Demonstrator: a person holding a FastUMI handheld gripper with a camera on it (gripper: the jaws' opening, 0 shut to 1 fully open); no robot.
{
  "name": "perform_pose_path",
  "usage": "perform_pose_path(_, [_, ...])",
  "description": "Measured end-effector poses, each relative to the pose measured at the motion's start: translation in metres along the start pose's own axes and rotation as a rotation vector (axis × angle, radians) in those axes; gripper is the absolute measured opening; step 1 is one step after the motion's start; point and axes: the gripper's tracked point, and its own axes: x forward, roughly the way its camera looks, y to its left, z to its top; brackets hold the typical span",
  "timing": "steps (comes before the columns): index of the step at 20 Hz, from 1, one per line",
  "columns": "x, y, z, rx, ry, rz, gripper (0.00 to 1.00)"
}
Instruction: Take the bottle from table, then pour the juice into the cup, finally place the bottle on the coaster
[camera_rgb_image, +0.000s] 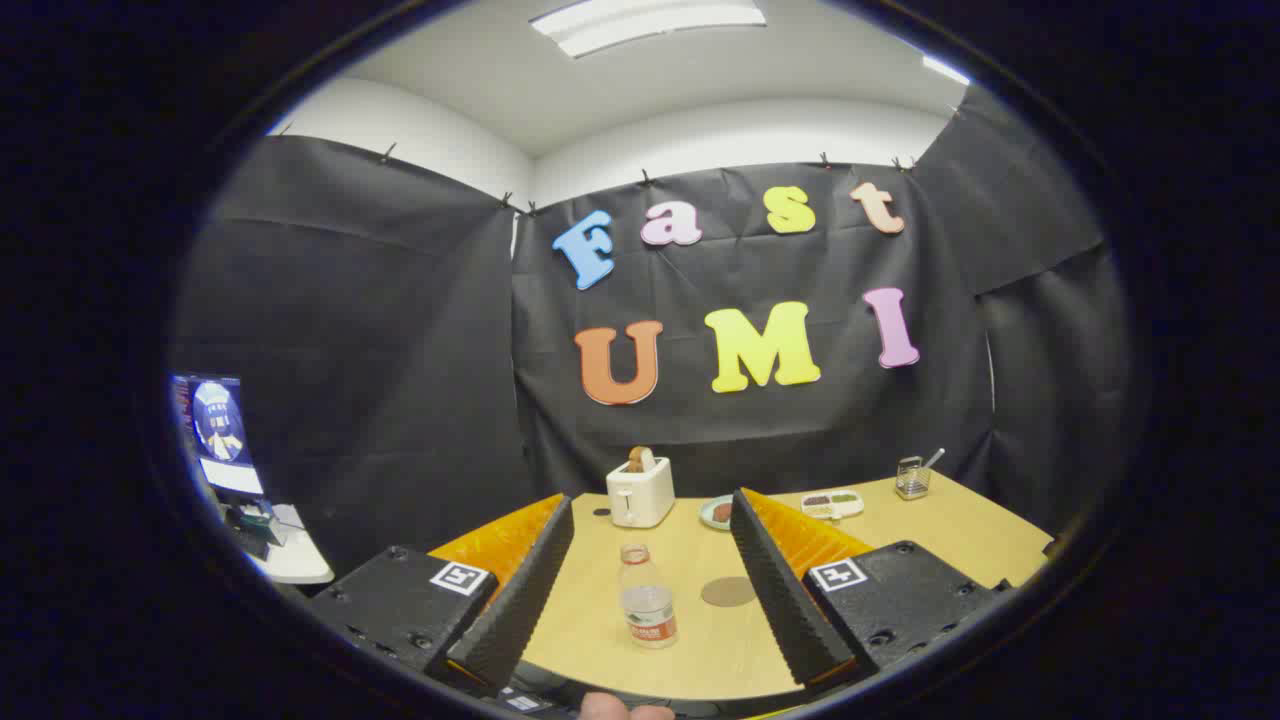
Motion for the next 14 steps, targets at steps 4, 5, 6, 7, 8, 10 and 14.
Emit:
perform_pose_path(4, [-0.002,0.007,0.002,-0.035,-0.004,0.004,1.0])
perform_pose_path(5, [-0.004,0.009,0.003,-0.045,-0.008,0.007,1.0])
perform_pose_path(6, [-0.006,0.011,0.001,-0.05,-0.006,0.01,1.0])
perform_pose_path(7, [-0.006,0.014,0.0,-0.053,-0.005,0.016,1.0])
perform_pose_path(8, [-0.007,0.019,0.0,-0.057,-0.006,0.025,1.0])
perform_pose_path(10, [-0.008,0.024,0.0,-0.069,-0.006,0.032,1.0])
perform_pose_path(14, [-0.009,0.03,-0.001,-0.08,-0.009,0.04,1.0])
